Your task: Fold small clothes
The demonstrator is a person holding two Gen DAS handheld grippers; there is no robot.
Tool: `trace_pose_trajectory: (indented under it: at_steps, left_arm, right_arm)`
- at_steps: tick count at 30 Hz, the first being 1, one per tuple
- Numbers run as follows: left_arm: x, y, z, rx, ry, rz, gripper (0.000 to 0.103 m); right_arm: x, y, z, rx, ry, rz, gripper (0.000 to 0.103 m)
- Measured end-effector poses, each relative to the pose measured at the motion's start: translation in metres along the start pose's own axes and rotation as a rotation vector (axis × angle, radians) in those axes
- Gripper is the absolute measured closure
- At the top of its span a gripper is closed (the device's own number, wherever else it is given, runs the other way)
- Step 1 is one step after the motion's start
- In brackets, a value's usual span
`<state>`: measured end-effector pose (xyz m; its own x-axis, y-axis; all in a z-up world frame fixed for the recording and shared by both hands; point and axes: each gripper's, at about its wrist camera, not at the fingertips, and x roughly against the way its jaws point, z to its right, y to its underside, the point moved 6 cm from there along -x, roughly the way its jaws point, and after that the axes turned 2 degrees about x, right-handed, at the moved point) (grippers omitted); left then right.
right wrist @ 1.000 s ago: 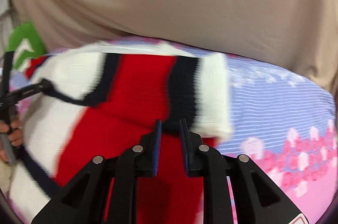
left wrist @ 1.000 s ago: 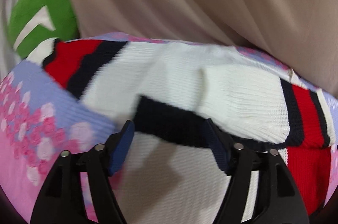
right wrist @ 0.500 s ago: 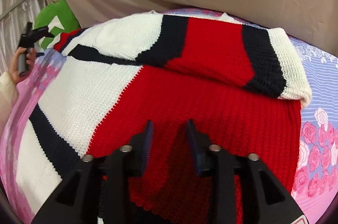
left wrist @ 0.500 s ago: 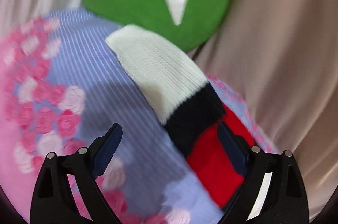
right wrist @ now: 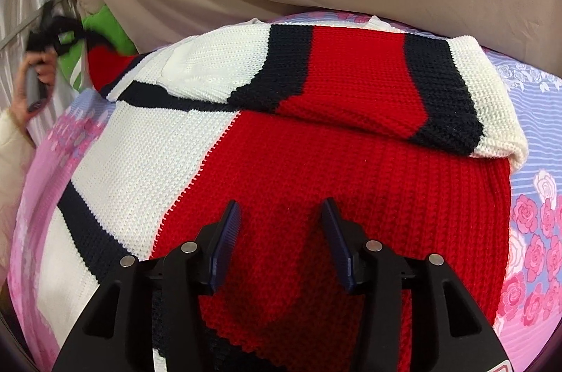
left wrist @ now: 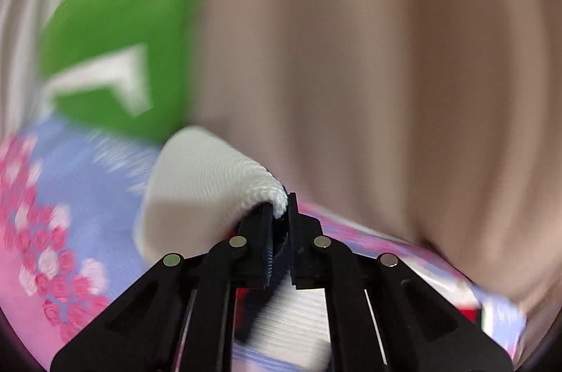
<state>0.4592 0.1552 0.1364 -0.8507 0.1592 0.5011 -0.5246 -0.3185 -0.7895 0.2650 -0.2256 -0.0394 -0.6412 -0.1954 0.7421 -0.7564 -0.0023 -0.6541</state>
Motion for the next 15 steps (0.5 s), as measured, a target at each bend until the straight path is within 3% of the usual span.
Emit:
trace_pose_trajectory:
  at_steps: [4,5,8,11,15]
  left_arm:
    - [0.028,0.042,0.155,-0.243,0.16,-0.01,0.097]
    - [0.029,0.068,0.193,-0.298,0.2,-0.039,0.096]
    - [0.016,0.144,0.259,-0.389,0.3,-0.152,0.09]
    - [-0.007,0.207,0.275,-0.455,0.281,-0.226,0.044]
    - [-0.023,0.225,0.229,-0.403,0.249,-0.244,0.045]
  right_arm:
    - [0.002,0.0,0.002,-0.02,-0.013,0.007,0.056]
    - [0.002,0.0,0.003,-0.027,-0.017,0.009,0.056]
    - [0.003,-0.001,0.005,-0.044,-0.033,0.014,0.053]
    - [0.007,-0.001,0.008,-0.067,-0.052,0.028,0.051]
    - [0.012,-0.002,0.014,-0.105,-0.083,0.048,0.048]
